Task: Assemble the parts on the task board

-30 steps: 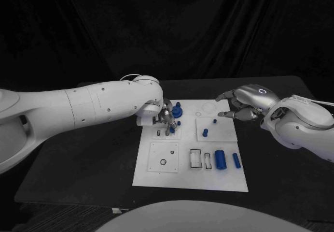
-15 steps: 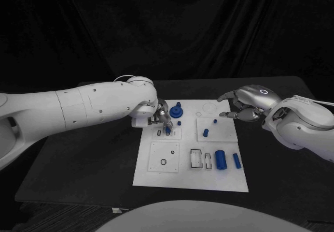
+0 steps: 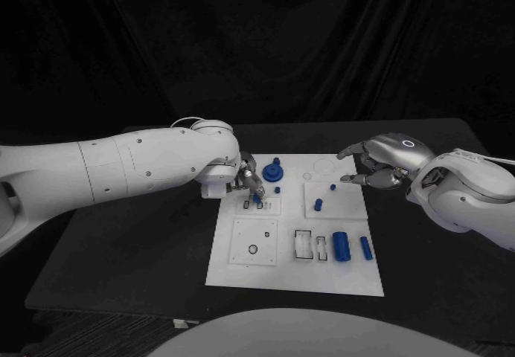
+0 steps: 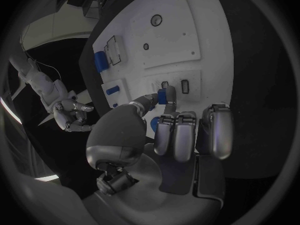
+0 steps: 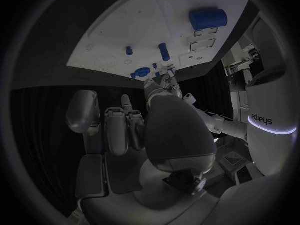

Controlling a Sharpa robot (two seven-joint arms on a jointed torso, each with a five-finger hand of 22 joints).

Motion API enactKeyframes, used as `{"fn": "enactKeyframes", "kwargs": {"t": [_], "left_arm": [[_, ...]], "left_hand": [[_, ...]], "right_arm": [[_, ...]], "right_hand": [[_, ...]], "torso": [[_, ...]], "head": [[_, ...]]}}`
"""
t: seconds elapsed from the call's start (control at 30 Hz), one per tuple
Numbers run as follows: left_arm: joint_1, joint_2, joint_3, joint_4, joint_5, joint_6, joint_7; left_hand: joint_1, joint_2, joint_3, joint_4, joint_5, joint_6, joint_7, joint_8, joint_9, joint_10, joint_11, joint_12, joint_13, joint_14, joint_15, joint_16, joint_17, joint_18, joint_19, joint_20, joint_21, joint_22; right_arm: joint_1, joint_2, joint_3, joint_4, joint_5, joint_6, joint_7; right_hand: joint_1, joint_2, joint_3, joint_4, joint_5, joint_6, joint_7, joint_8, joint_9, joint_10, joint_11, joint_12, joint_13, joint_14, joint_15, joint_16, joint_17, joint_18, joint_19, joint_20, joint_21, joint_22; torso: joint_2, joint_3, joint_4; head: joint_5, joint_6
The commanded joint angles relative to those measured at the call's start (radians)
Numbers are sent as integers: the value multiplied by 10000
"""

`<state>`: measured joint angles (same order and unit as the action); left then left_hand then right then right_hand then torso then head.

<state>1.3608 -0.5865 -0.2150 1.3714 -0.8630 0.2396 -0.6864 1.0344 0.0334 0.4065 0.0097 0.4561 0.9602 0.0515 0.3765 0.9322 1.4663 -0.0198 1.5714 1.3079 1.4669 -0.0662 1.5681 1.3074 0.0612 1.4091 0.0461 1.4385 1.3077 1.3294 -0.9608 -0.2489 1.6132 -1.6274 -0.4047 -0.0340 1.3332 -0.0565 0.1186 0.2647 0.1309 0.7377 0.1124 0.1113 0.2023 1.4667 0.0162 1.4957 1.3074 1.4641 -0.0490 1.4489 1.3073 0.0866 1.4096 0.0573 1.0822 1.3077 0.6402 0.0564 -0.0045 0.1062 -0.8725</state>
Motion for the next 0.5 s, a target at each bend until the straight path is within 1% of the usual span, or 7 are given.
{"fn": "enactKeyframes", "kwargs": {"t": [0.03, 0.13, 0.27, 0.4, 0.5], "left_arm": [[-12, -27, 7, 47, 338, -391, -224], [-12, -56, 7, 49, 828, -402, -359], [-13, -84, 6, 81, 1112, -440, -435], [-14, -104, 5, 103, 1239, -457, -478], [-15, -114, 5, 113, 1274, -459, -488]], "left_hand": [[-143, 7, 333, -221, -29, 216, -125, -67, 19, 1045, -85, -6, 2629, 1039, -59, 27, 2634, -89, 56, -28, 46, 1008], [-141, 38, 394, -219, -13, 224, -130, -89, 25, 1045, -91, -6, 2629, 1039, -64, 27, 2634, -85, 44, -35, 29, 992], [-145, 43, 437, -221, -4, 212, -124, -116, 30, 1045, -91, -6, 2629, 1039, -65, 27, 2634, -74, 13, -39, -2, 959], [-147, 44, 442, -221, -4, 210, -123, -120, 30, 1045, -90, -6, 2629, 1039, -65, 27, 2634, -73, 8, -40, -7, 954], [-149, 46, 448, -219, -3, 212, -122, -123, 31, 1045, -90, -6, 2629, 1039, -65, 27, 2634, -71, 4, -40, -12, 949]], "right_arm": [[-32, -23, 6, 21, -68, 150, -242], [-34, -32, 6, 33, -68, 180, -263], [-35, -38, 6, 40, -68, 198, -274], [-36, -29, 6, 34, -68, 219, -278], [-37, -27, 6, 37, -68, 226, -279]], "right_hand": [[-16, 114, -3, -31, 49, 92, -2, -23, -9, 259, -45, -59, 1697, 703, -52, -69, 1394, 101, -80, -13, -63, 1264], [-17, 118, -5, -32, 50, 95, -3, -25, -12, 244, -46, -76, 1677, 702, -52, -77, 1387, 103, -84, -14, -81, 1258], [-17, 120, -5, -32, 51, 97, -3, -26, -13, 239, -47, -82, 1670, 701, -52, -80, 1384, 104, -85, -14, -87, 1256], [-16, 122, -5, -33, 52, 99, -5, -26, -14, 239, -47, -83, 1670, 701, -53, -83, 1382, 102, -80, -14, -77, 1259], [-16, 122, -5, -33, 52, 99, -5, -26, -14, 239, -47, -83, 1670, 701, -53, -83, 1382, 102, -80, -14, -77, 1259]], "torso": [[-1, -5, 1], [12, -19, -4], [24, -21, -15], [27, -6, -26], [30, 2, -18]], "head": [[7, -1], [26, -1], [49, -1], [72, -1], [79, -1]]}}
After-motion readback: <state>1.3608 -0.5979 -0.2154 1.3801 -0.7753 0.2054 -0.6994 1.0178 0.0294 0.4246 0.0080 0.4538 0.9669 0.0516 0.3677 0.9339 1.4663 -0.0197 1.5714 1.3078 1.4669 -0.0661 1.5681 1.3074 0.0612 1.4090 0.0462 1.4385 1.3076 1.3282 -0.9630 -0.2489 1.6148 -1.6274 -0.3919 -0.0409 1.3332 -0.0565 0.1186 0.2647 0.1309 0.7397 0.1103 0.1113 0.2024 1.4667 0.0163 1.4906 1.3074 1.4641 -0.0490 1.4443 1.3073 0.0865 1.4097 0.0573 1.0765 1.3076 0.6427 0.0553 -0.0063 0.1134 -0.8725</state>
